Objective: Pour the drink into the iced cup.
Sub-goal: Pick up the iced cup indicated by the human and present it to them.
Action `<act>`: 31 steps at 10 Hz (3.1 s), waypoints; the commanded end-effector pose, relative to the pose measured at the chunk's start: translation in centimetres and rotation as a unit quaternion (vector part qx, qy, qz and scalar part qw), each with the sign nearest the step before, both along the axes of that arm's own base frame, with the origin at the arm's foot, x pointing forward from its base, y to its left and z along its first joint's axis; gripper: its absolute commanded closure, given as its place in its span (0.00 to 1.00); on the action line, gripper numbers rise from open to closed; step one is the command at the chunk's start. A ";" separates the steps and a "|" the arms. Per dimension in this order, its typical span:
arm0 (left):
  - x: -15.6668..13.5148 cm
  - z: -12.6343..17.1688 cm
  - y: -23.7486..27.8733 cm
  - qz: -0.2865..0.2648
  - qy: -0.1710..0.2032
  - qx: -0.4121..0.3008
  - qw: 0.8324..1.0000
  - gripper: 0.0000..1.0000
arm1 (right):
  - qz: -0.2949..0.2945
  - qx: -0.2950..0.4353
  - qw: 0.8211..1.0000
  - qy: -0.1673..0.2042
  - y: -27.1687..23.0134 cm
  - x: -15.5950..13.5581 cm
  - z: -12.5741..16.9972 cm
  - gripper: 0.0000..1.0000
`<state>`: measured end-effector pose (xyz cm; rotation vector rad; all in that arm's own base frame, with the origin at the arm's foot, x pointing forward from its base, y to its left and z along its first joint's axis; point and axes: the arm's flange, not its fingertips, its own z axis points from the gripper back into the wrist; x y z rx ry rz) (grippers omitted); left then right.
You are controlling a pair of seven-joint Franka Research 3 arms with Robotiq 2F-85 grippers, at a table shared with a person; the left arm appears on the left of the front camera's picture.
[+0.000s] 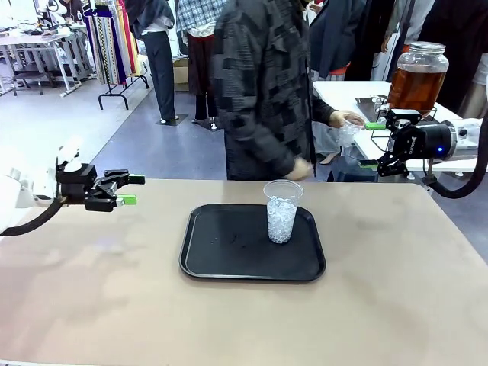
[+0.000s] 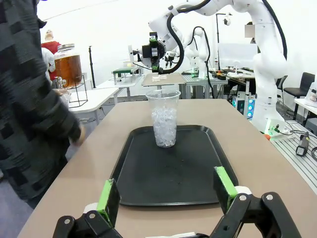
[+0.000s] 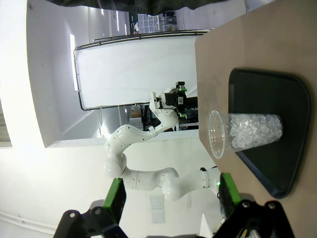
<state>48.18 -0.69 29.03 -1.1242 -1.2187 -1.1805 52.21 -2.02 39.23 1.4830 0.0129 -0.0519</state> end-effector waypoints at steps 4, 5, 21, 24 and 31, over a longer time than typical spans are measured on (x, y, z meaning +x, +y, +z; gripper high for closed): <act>0.0 0.3 0.0 0.000 0.003 0.001 1.000 0.00 | -0.002 -0.001 1.000 -0.002 0.0 0.1 0.2 0.00; 0.0 0.3 0.0 0.000 0.003 0.001 1.000 0.00 | -0.002 -0.001 1.000 -0.002 0.0 0.1 0.2 0.00; 0.0 0.3 0.0 0.000 0.003 0.001 1.000 0.00 | -0.002 -0.001 1.000 -0.002 0.0 0.1 0.2 0.00; 0.0 0.3 0.0 0.000 0.003 0.001 1.000 0.00 | -0.002 -0.001 1.000 -0.002 0.0 0.1 0.2 0.00; 0.0 0.3 0.0 0.000 0.003 0.001 1.000 0.00 | -0.002 -0.001 1.000 -0.002 0.0 0.1 0.2 0.00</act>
